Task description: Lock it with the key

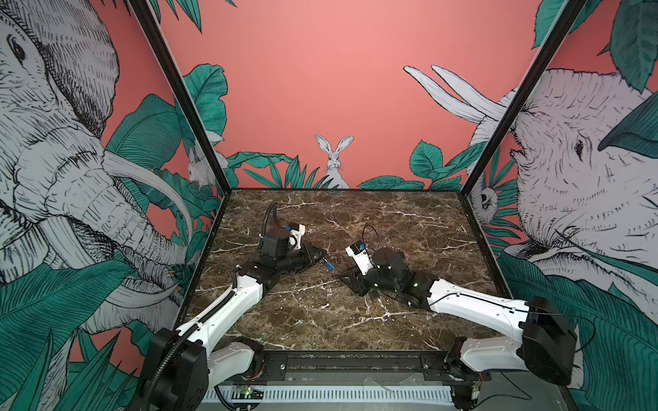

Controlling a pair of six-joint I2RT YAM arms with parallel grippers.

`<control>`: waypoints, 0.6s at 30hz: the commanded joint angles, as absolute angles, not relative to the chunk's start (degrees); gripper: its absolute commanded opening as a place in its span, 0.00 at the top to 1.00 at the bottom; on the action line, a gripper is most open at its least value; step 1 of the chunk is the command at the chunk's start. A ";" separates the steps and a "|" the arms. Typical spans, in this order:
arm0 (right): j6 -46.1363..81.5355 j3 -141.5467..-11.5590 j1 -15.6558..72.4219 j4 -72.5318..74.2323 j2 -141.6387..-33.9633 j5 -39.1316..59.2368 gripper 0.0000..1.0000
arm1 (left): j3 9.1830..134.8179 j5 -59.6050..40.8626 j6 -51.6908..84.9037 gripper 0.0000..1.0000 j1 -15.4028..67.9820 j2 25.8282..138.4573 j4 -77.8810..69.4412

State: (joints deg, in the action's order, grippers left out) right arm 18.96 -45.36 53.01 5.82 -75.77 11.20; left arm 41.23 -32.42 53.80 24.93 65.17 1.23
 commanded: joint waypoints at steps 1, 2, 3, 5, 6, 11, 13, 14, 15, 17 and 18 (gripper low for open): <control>15.22 -46.26 52.78 10.95 -77.44 10.79 0.57 | 44.04 -30.86 56.08 1.00 25.99 63.88 1.58; 14.90 -46.27 52.75 11.51 -77.79 10.87 0.56 | 44.33 -30.72 56.36 1.00 26.26 64.00 1.58; 14.60 -46.39 52.76 12.09 -78.16 10.80 0.57 | 44.60 -30.55 56.53 1.00 26.62 64.13 1.50; 13.90 -46.75 52.82 12.82 -78.73 10.38 0.56 | 45.08 -30.16 56.74 1.00 27.30 64.31 1.76; 13.47 -47.00 52.82 12.96 -78.99 10.16 0.56 | 45.39 -29.98 56.78 1.00 27.63 64.48 1.78; 11.73 -48.23 52.80 12.70 -79.71 7.95 0.57 | 46.05 -29.46 56.78 1.00 28.48 64.93 2.28; 11.25 -48.53 52.81 13.10 -79.94 7.98 0.57 | 46.08 -29.45 56.85 1.00 28.64 65.13 2.28; 11.21 -48.79 52.81 13.03 -80.02 8.08 0.57 | 46.22 -29.44 56.83 1.00 28.64 65.20 2.29; 11.08 -49.07 52.76 12.85 -80.20 8.15 0.58 | 46.20 -29.44 56.90 1.00 28.67 65.33 2.21; 10.93 -49.46 52.82 12.80 -80.41 8.12 0.59 | 46.40 -29.53 57.00 1.00 28.91 65.56 2.13; 10.82 -49.57 52.77 12.74 -80.51 8.06 0.60 | 46.41 -29.53 57.09 1.00 29.03 65.65 1.99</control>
State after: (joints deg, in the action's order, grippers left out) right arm 12.12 -48.23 53.01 10.28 -79.90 8.86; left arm 44.12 -29.63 56.07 28.58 65.87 3.14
